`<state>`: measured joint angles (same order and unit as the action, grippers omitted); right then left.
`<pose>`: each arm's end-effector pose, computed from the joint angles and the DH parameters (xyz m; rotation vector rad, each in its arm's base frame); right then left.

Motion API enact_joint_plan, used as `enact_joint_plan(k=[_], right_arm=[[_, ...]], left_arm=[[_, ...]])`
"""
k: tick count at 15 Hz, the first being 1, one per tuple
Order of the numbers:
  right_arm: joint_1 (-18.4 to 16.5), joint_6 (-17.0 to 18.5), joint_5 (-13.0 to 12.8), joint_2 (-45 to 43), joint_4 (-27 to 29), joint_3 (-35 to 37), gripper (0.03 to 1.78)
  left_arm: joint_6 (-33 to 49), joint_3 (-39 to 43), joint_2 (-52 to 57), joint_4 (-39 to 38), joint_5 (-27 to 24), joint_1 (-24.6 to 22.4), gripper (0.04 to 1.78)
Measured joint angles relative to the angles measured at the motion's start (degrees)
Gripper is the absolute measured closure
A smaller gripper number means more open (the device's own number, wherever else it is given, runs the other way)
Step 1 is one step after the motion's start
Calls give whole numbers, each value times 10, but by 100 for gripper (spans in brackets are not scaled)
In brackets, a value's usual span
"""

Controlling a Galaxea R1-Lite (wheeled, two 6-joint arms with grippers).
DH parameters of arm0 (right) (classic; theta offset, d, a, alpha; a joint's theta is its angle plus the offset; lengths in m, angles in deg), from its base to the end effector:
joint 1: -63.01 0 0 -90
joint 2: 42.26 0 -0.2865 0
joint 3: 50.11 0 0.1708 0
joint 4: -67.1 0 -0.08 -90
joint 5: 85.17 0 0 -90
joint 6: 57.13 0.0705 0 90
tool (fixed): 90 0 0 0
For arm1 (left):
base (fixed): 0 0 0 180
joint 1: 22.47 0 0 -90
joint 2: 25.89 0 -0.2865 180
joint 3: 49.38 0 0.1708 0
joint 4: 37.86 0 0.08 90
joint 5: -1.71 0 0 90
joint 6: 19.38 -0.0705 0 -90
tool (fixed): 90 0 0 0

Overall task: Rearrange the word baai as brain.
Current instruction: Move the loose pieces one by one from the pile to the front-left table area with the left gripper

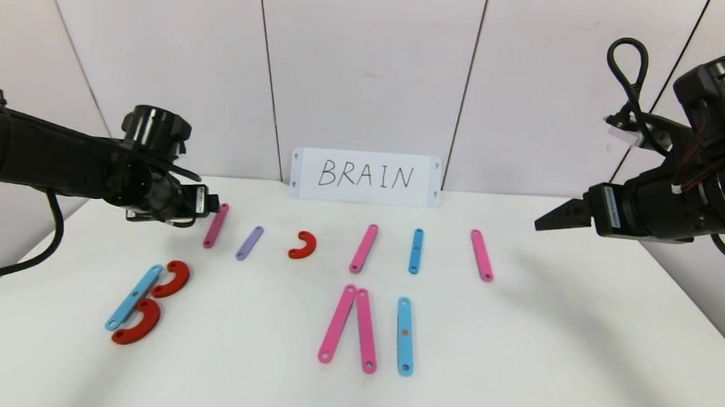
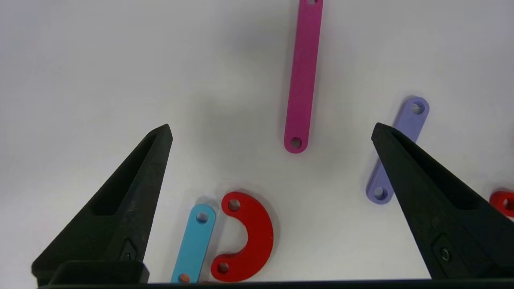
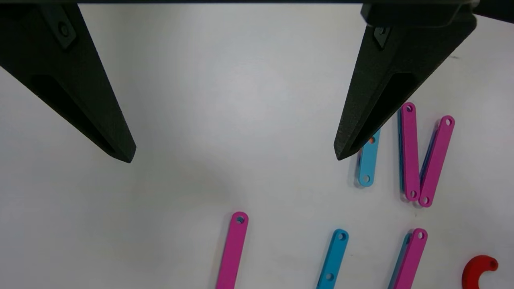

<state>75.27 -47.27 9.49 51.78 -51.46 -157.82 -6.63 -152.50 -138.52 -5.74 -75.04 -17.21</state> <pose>0.2794 0.0666 0.2149 0.1054 0.8559 0.2053 0.3896 -0.0196 0.1375 -0.0956 0.6983 0.2121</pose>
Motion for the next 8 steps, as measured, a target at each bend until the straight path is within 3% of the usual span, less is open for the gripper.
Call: enact_joint_plan(k=[8], right_arm=[[0,0,0,-1,1,1,8]], left_arm=[[4,-26,-68,-6,-28,0,8]])
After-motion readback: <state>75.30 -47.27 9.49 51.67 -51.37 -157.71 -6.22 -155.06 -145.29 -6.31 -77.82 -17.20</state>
